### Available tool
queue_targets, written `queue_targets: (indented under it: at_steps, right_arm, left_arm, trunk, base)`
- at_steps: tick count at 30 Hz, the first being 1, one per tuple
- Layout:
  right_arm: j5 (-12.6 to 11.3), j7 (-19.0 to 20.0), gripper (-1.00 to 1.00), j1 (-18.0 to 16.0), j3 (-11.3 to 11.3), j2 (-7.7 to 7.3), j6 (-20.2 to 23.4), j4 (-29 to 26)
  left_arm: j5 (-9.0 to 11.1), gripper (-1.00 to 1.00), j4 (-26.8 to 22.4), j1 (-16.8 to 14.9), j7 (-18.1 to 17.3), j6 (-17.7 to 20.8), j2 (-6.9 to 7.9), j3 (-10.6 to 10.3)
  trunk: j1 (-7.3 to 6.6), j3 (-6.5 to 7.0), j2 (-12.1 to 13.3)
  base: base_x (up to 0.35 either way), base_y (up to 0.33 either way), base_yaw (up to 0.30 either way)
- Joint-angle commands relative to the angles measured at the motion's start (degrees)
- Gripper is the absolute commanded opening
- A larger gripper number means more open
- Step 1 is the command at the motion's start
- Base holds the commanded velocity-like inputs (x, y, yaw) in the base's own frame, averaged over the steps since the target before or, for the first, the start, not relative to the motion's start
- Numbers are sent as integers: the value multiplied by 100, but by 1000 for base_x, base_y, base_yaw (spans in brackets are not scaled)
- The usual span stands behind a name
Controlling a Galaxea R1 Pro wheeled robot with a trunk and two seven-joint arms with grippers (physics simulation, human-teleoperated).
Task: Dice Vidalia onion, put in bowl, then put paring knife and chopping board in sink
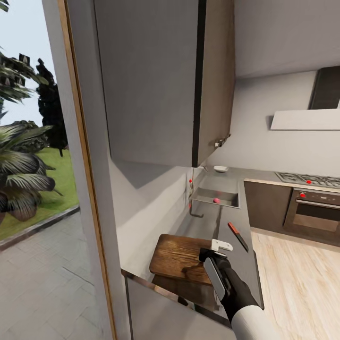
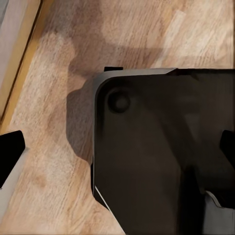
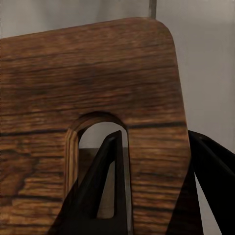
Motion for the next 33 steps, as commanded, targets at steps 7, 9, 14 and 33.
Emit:
queue_targets:
  at_steps: [7,9,14,33]
  right_arm:
    - [-44,-44,-100,-1,12,0,13,-6]
    - [-41,-44,-100,-1,12,0,11,-3]
    - [-36,-44,-100,-1,12,0,13,-4]
    - [-25,-18,-100,-1,7,0,265,-158]
  left_arm:
    - [9,100,4,-1,-7,-34,-134,5]
    - [10,100,5,-1,-9,-33,-157,6]
    - [10,100,1,-4,-18,-31,-217,13]
    - [24,100,71,-1,-318,-909,-259,-7]
  trunk:
    - [2,0,-2]
    - [2,0,-2]
    - [2,0,-2]
    - [2,0,-2]
  base:
    - [0,0,0]
    - [0,0,0]
    - [-1,0,0]
    - [-149,-178,0]
